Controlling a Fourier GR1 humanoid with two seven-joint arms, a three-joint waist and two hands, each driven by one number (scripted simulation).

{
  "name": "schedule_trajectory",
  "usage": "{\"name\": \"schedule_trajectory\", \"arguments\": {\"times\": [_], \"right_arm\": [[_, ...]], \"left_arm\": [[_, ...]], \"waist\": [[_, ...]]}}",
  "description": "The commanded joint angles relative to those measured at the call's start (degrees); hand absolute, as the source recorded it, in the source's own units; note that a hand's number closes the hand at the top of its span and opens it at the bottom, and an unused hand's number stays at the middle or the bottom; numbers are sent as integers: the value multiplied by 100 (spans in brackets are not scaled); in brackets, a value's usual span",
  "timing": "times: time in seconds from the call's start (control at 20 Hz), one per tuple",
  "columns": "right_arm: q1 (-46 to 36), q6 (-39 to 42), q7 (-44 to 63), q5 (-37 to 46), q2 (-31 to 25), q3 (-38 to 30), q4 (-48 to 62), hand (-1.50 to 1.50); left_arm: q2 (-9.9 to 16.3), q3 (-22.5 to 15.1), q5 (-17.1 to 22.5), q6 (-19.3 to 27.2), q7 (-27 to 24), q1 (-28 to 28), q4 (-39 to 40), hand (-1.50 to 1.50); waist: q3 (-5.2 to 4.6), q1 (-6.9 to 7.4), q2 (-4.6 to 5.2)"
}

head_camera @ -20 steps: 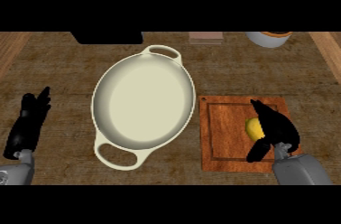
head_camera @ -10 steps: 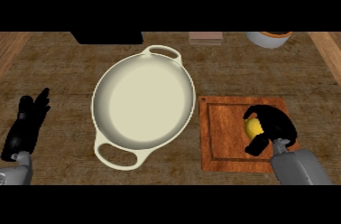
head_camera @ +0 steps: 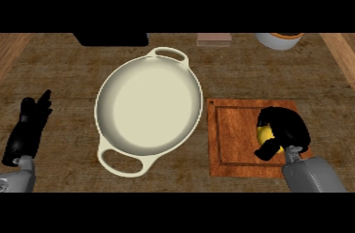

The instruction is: Pick the lemon from the cutting board and place it in the pot

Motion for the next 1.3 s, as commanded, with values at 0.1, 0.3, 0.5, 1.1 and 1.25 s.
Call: {"name": "schedule_trajectory", "arguments": {"times": [0.1,0.3,0.5,1.1,1.25], "right_arm": [[344,34,87,355,-306,-99,-788,150],[1236,116,312,548,-193,182,-1834,150],[2094,82,619,896,-417,455,-3414,150],[947,-129,933,1004,190,806,-6148,150],[145,162,1172,1046,368,880,-5990,150]], "left_arm": [[67,88,-6,-163,103,183,-248,0],[-280,-89,-218,103,58,331,-413,0],[23,164,-89,-88,-27,-232,286,0],[-75,51,-77,-145,324,195,-421,0],[-193,-88,-148,-131,283,247,-524,0]], "waist": [[18,-3,8],[18,-12,10],[15,-112,0],[15,19,-14],[14,60,-1]]}}
